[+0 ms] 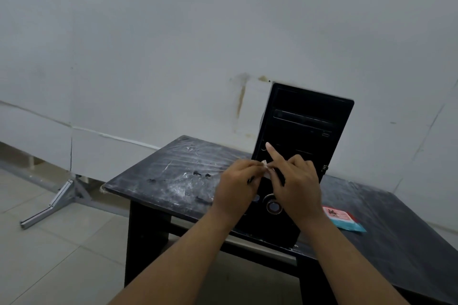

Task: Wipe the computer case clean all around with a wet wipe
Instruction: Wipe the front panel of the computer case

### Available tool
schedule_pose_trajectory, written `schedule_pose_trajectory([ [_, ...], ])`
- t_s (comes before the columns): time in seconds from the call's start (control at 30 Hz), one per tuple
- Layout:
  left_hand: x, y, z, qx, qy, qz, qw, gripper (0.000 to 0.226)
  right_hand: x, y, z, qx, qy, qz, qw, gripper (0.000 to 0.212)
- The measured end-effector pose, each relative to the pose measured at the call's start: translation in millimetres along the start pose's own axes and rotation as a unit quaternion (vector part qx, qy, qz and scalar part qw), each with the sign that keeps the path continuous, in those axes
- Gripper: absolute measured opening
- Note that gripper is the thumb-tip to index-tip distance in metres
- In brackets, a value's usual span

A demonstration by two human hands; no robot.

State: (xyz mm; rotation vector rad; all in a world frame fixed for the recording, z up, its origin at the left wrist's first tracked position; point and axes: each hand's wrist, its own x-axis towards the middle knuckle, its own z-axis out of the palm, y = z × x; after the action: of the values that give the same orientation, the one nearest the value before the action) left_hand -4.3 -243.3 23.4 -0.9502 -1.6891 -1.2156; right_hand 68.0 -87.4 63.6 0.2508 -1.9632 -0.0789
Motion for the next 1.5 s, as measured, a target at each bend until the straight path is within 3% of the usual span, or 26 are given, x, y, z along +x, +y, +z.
schedule_pose_trajectory([
  [0.1,3.6,5.8,1.1,-0.005,0.036,-0.042,0.998,0.007,7.1,-1.2,-14.8,-0.047,0.007,0.006,0.999,0.073],
  [0.23,25.4,17.1,-4.4,-0.040,0.081,-0.105,0.990,0.004,32.1,3.8,-31.6,-0.122,0.077,0.194,0.970,0.091],
  [0.33,44.5,24.8,-5.9,-0.071,0.094,-0.112,0.987,0.006,49.3,7.2,-33.9,-0.050,0.047,0.293,0.954,0.106],
  [0.43,57.3,30.9,-4.3,-0.086,0.114,-0.111,0.984,0.009,55.7,3.9,-24.8,0.050,-0.004,0.331,0.942,0.110],
  [0.77,32.0,17.9,-0.9,-0.065,0.090,-0.163,0.980,0.014,51.3,6.3,-26.0,0.008,-0.083,0.320,0.944,0.134],
  [1.03,-26.5,-1.8,0.0,-0.059,0.004,-0.270,0.961,0.012,45.4,5.7,-26.0,0.007,-0.110,0.313,0.943,0.118],
  [1.37,45.6,21.0,-1.5,-0.073,0.083,-0.227,0.967,0.009,45.1,1.5,-24.6,0.005,-0.109,0.321,0.941,0.117],
  [1.5,-0.2,11.7,10.6,-0.075,0.058,-0.295,0.951,0.011,43.8,2.2,-24.1,0.005,-0.115,0.322,0.940,0.116],
])
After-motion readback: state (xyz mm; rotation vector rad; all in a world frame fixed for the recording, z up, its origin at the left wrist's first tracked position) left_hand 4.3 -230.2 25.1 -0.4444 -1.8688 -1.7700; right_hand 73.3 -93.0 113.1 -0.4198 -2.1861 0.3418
